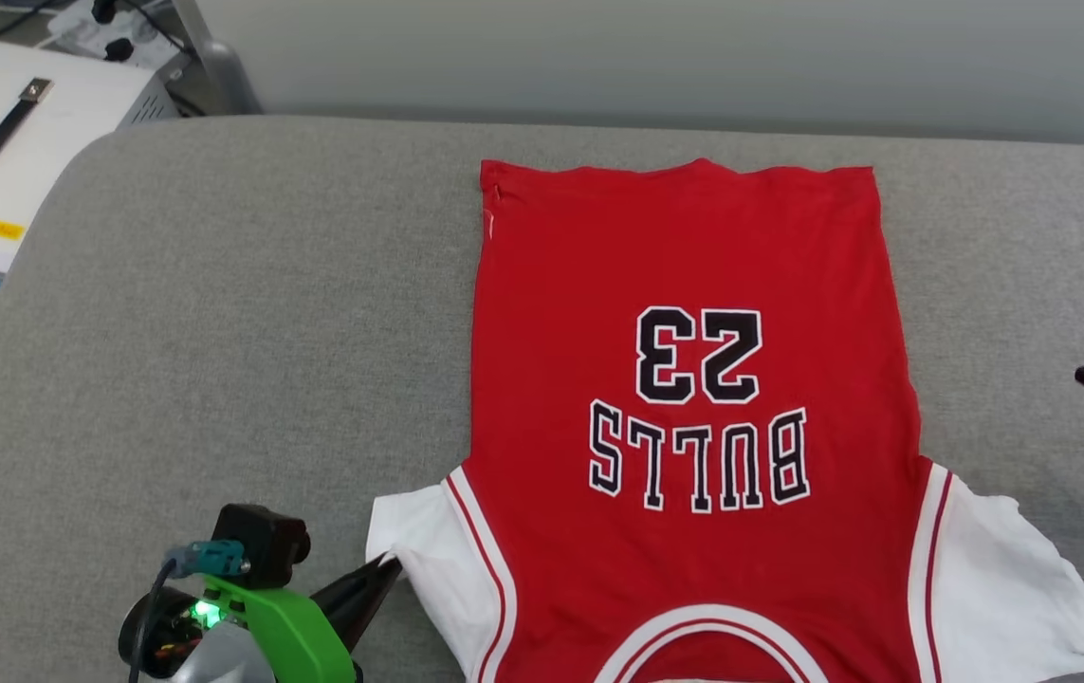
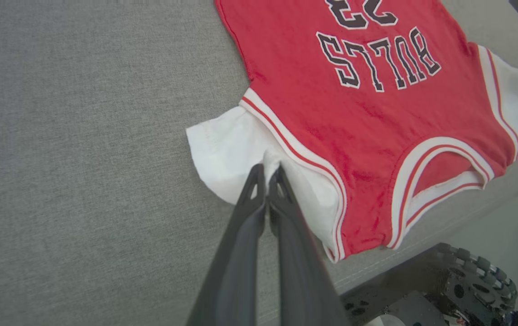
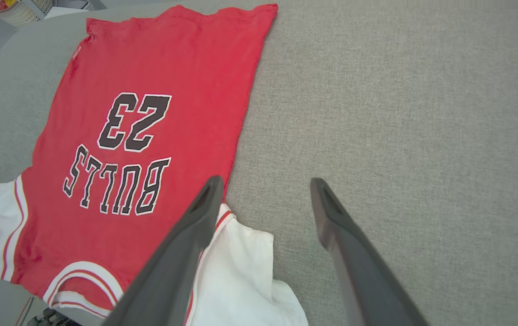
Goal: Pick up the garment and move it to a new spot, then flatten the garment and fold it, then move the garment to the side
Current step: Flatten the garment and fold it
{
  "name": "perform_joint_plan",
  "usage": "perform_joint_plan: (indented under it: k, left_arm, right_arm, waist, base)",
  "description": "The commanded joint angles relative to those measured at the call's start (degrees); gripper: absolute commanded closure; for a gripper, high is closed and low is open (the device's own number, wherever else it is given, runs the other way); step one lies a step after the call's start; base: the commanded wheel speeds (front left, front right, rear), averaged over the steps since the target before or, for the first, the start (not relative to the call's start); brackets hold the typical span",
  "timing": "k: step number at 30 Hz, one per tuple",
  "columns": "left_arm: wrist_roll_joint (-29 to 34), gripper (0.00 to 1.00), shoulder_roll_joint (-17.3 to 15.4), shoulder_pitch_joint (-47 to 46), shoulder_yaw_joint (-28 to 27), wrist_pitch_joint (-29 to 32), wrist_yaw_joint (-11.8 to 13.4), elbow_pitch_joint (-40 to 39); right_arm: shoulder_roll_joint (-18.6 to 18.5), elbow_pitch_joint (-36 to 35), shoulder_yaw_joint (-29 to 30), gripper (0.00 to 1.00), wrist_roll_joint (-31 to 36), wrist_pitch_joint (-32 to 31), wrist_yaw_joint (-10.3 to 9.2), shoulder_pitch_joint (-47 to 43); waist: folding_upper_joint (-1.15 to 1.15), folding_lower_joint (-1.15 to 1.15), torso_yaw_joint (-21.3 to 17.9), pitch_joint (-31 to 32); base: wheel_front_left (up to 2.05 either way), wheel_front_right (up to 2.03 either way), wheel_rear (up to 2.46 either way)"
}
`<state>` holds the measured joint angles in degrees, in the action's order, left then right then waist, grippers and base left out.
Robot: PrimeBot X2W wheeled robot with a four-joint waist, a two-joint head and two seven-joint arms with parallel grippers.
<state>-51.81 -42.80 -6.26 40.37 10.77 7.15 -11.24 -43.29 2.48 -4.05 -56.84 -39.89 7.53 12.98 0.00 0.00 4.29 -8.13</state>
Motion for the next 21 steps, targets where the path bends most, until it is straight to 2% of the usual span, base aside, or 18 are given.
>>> perform_joint_plan:
  k: [1,7,13,21]
  left_arm:
    - [0.03,1.0,-0.61,-1.2,-0.39,0.56,0.92,-1.93]
    - [3.21,1.0,-1.7,-3.58,0.13,3.6,3.79,-9.82]
    - [5.38,1.0,-0.44,-6.01,1.29,5.01,4.48,-14.13]
    - [7.22,1.0,1.37,-8.12,2.44,5.24,4.44,-16.32]
  right_arm:
    - [1.16,-0.4,1.0,0.0,1.46,-2.73,-0.04,3.07]
    - [5.79,1.11,4.97,0.0,10.15,-15.79,-0.04,17.29]
    - [9.69,6.33,8.42,0.0,19.81,-25.98,-0.04,29.84]
    - [11.8,12.35,10.46,0.0,29.79,-29.35,-0.04,40.89]
  waist:
    - [0.0,0.0,3.6,-6.13]
    - [0.0,0.0,8.25,-13.94]
    - [0.0,0.0,12.44,-19.55]
    - [0.0,0.0,16.73,-24.66]
  base:
    - [0.0,0.0,0.0]
    - [0.0,0.0,0.0]
    - [0.0,0.0,0.0]
    - [0.0,0.0,0.0]
